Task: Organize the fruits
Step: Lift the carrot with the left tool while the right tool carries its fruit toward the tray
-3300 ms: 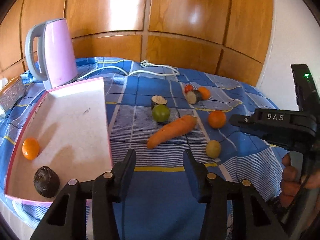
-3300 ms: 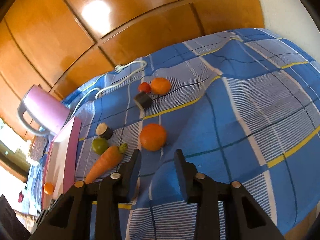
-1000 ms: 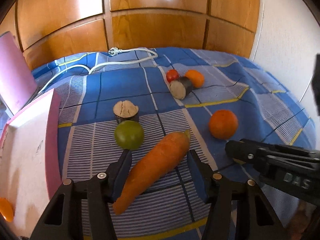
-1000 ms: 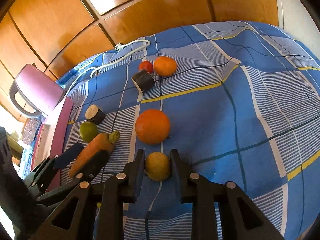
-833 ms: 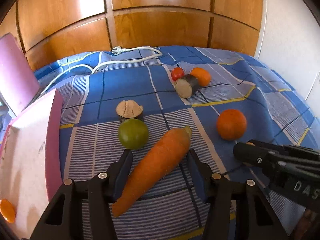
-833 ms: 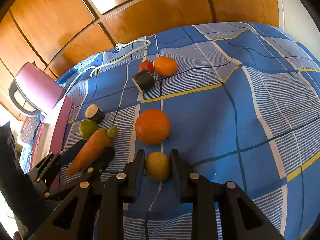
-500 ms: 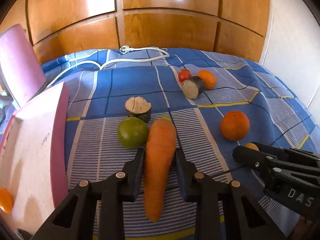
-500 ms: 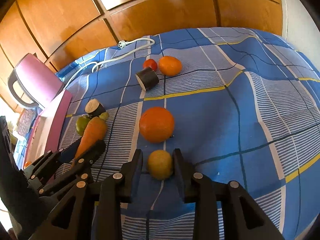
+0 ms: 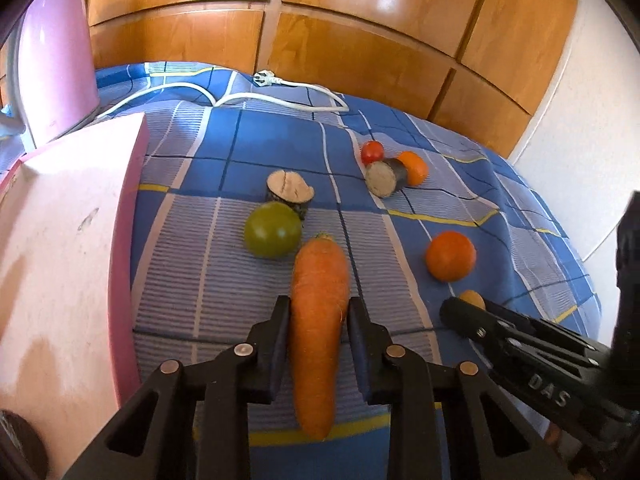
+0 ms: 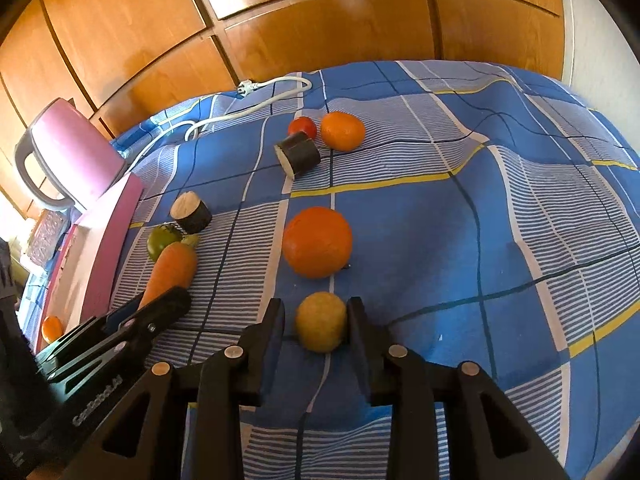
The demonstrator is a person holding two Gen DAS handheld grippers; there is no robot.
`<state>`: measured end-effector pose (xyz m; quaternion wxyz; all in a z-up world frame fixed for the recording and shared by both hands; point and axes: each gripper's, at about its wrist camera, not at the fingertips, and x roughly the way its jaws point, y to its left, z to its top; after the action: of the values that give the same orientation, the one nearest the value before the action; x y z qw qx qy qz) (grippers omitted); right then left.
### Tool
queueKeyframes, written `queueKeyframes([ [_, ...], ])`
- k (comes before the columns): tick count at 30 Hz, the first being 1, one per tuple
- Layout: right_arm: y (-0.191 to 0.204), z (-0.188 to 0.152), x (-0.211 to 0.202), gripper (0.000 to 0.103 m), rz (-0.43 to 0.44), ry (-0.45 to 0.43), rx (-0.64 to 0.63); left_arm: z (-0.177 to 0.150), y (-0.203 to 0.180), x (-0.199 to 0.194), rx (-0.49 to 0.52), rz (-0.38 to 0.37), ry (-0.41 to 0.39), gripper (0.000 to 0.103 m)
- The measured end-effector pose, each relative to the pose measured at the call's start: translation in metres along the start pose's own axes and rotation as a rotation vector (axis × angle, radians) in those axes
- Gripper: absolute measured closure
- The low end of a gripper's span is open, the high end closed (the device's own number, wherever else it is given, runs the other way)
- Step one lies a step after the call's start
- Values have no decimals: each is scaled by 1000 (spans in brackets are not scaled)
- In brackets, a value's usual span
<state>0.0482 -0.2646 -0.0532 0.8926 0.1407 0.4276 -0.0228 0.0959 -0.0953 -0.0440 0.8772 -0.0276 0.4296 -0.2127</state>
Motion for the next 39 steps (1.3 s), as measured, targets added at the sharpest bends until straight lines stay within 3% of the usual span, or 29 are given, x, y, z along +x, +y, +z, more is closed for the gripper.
queueKeyframes([
  [8,6,-3,-3,70,-23,0,-37,-13,-7,-8,39,31,-16,75],
  [20,17,-8,-6,75,-41,0,-106,-24,-7,-23,22,44,-38,75],
  [29,22,-9,-17,75,13,-56,-108,-27,-2,-50,-14,33,-120,75],
  [34,37,-10,-26,75,53,-97,-139,-32,-6,-69,9,71,-199,75],
  [39,52,-11,-29,75,70,-123,-181,-31,5,-82,-38,104,-256,75],
])
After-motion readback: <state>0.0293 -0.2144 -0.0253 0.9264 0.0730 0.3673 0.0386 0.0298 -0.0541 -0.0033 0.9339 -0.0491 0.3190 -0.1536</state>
